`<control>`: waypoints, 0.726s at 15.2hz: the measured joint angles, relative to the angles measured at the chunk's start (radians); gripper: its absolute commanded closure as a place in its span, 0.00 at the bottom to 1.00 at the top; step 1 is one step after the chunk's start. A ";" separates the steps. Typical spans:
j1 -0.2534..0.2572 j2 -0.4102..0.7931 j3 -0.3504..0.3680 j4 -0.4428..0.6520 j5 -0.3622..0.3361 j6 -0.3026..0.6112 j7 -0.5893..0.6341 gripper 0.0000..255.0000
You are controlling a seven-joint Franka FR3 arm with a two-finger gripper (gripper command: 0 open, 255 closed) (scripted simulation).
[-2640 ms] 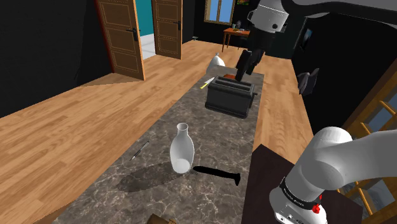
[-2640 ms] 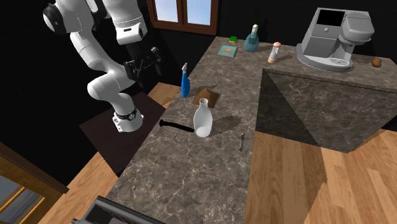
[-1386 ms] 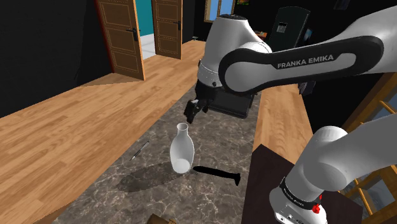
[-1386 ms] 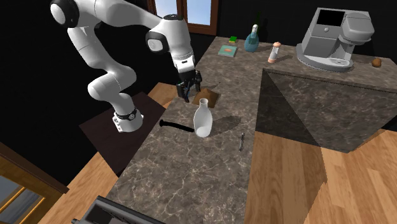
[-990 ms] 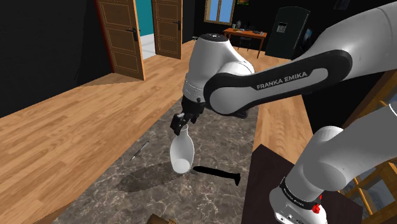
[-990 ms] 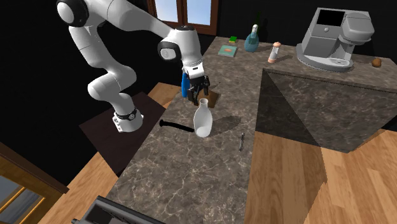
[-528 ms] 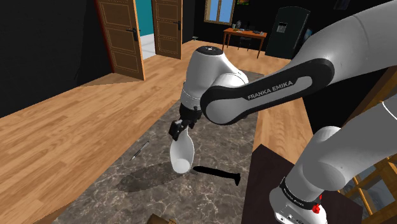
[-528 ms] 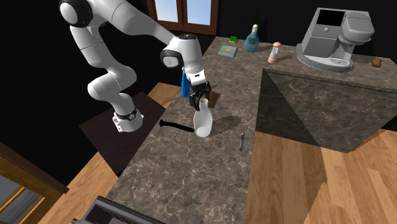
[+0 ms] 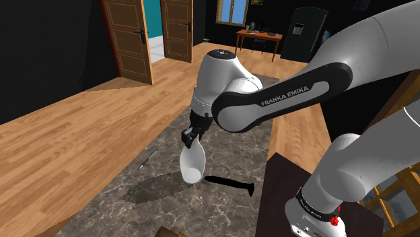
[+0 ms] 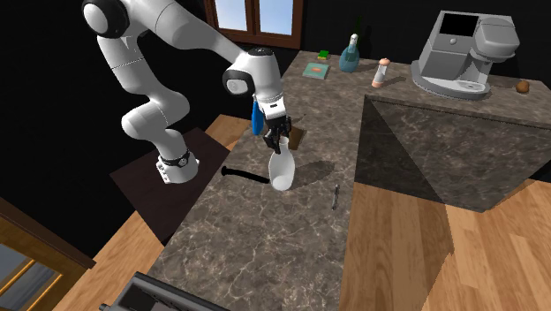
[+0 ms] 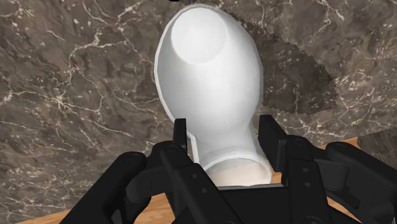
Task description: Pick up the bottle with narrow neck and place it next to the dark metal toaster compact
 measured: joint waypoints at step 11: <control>0.003 -0.014 -0.005 0.015 0.004 -0.029 -0.003 1.00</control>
